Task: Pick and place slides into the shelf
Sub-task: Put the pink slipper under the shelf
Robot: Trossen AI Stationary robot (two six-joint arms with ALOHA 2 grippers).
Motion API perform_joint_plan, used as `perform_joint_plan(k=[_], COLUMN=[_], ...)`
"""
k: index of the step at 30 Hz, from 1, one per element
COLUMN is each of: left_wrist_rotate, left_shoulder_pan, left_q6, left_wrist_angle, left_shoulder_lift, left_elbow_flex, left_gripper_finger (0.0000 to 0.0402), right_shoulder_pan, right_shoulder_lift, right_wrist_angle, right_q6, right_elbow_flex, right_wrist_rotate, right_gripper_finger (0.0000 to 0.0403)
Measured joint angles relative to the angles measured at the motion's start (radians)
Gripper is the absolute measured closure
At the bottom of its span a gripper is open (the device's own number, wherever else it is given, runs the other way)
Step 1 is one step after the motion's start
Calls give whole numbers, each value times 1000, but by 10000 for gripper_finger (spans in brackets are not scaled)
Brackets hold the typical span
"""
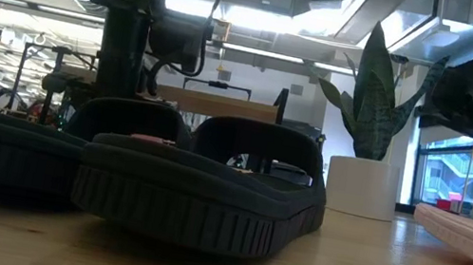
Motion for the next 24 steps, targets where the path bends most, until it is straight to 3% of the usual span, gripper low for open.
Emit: perform_joint_plan(k=[24], left_wrist_rotate=[-34], left_shoulder_pan=[0], left_q6=[-115], left_wrist_angle=[-4], left_shoulder_lift=[0], left_elbow_flex=[0], left_gripper_finger=[225], right_shoulder_pan=[0], right_shoulder_lift=[0], right_wrist_angle=[0], right_q6=[-2], right_elbow_flex=[0], right_wrist_rotate=[0], right_gripper_finger=[203])
